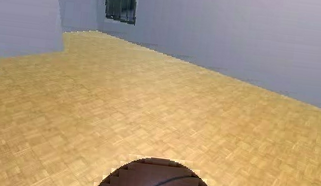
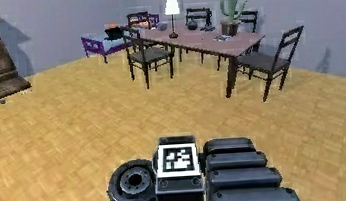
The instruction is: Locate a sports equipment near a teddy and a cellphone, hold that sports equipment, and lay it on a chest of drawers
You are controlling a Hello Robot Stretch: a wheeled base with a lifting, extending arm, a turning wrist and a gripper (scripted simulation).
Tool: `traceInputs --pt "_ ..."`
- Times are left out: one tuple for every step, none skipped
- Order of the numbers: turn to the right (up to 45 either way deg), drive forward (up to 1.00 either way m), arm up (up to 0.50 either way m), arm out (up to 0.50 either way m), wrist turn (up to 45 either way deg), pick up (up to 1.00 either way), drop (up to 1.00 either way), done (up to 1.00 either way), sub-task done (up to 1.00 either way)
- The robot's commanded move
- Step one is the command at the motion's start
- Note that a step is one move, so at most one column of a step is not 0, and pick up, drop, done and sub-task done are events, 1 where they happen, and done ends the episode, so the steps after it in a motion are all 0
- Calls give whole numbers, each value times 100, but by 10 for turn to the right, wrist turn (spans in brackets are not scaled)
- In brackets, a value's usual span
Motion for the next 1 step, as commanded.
traceInputs --pt "0 50 0 0 0 0 0 0 0"
